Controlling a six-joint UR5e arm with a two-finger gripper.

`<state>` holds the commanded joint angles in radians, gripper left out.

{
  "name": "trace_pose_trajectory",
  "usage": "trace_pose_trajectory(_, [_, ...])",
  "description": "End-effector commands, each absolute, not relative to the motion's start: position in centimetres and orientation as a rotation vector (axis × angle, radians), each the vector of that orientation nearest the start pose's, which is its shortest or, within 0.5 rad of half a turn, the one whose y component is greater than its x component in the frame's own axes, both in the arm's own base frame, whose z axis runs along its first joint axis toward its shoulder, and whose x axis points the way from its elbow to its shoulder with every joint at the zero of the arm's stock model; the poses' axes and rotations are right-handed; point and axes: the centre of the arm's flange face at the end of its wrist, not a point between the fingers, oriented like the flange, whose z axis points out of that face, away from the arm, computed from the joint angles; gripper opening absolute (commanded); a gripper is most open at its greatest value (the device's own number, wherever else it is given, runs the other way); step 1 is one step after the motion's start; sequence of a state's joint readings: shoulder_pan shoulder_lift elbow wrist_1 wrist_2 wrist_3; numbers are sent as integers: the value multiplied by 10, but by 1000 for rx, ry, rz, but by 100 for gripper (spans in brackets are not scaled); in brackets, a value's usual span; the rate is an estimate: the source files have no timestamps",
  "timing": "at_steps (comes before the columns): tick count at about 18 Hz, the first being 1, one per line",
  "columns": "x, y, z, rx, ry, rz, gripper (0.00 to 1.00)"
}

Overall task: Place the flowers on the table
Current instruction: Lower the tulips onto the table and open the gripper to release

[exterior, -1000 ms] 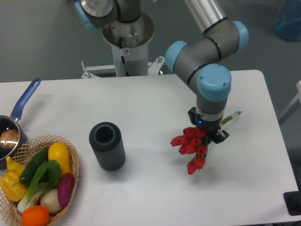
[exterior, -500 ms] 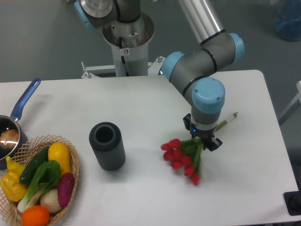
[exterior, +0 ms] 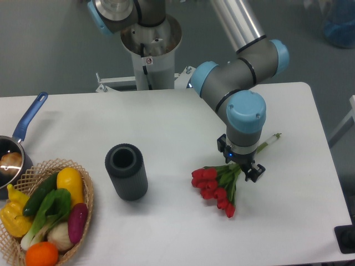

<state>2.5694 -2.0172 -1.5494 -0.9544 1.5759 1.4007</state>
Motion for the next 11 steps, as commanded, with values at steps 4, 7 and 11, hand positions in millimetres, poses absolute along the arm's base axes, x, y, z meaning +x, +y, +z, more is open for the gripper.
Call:
trace_pose_trajectory(4, [-483,477,331,-2860,487,281,100])
trace_pose_trajectory(7, [-485,482,334,-2830,492,340,100])
trace_pose_trajectory(11, [-493,476,333,-2833,490,345,100])
